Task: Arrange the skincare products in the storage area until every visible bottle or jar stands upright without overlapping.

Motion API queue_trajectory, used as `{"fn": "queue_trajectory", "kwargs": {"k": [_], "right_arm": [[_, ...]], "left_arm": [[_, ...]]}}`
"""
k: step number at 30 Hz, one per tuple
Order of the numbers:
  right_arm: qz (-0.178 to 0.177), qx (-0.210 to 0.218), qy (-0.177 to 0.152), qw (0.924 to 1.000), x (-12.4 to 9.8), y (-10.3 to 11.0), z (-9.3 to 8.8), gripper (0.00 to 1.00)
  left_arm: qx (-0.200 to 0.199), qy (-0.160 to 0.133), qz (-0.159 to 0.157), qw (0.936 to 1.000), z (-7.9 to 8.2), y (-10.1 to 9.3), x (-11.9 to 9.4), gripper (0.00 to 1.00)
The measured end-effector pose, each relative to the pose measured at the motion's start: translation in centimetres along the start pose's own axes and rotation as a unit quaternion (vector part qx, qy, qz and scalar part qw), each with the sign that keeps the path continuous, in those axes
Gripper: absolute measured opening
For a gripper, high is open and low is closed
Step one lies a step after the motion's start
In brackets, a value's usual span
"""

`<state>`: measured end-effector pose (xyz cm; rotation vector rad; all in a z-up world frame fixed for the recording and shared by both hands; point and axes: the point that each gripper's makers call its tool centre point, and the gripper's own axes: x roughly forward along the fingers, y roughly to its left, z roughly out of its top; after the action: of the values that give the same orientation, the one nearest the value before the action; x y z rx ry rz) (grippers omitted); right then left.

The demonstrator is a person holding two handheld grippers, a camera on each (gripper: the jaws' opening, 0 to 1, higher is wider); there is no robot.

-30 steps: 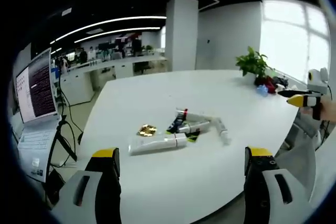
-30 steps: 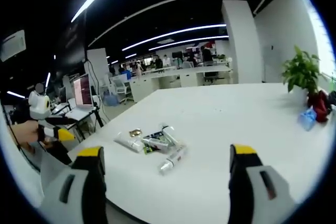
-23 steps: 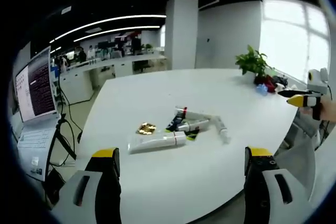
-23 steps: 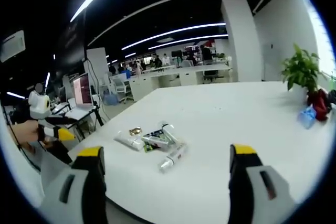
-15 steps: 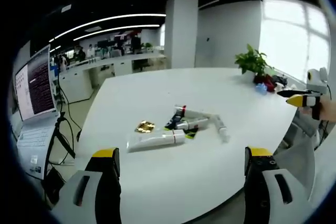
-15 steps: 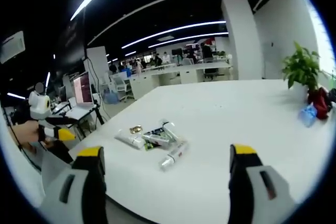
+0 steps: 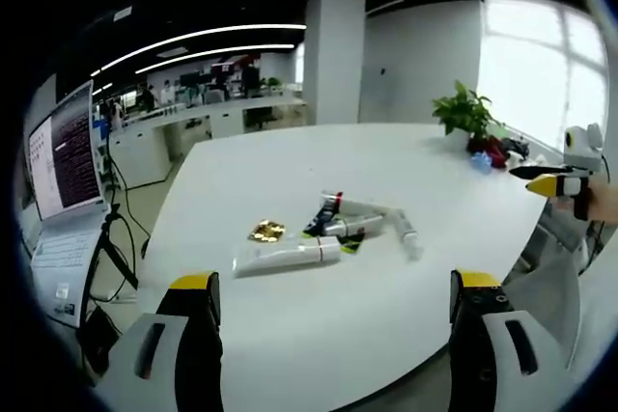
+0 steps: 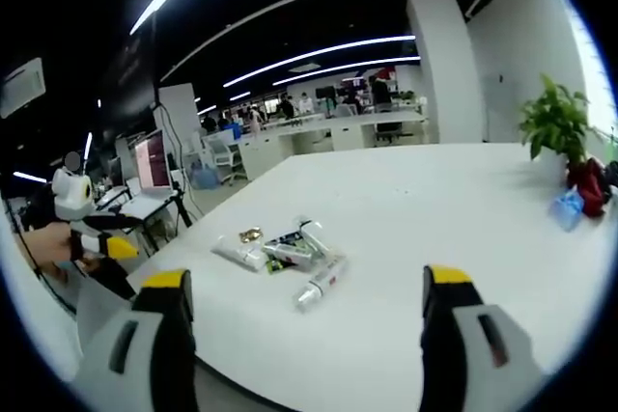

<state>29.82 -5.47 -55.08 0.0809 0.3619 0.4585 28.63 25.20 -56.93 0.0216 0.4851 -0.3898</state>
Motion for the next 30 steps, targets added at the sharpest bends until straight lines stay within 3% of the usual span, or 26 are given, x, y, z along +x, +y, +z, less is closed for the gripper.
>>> {"fn": "queue_trajectory", "kwargs": {"k": [13,30], "right_arm": [[0.006,-0.004,0.012,0.9999,1.1,0.0,-0.4,1.00],[0.001,-0.002,0.043,0.9991,3.6,-1.9,-1.4,0.96]], "left_arm": [[-0.005,0.007,0.002,1.0000,-0.5,0.5,0.4,0.97],[-0.005,0.026,-0.008,0.9996,-0.9,0.8,2.5,0.97]]}}
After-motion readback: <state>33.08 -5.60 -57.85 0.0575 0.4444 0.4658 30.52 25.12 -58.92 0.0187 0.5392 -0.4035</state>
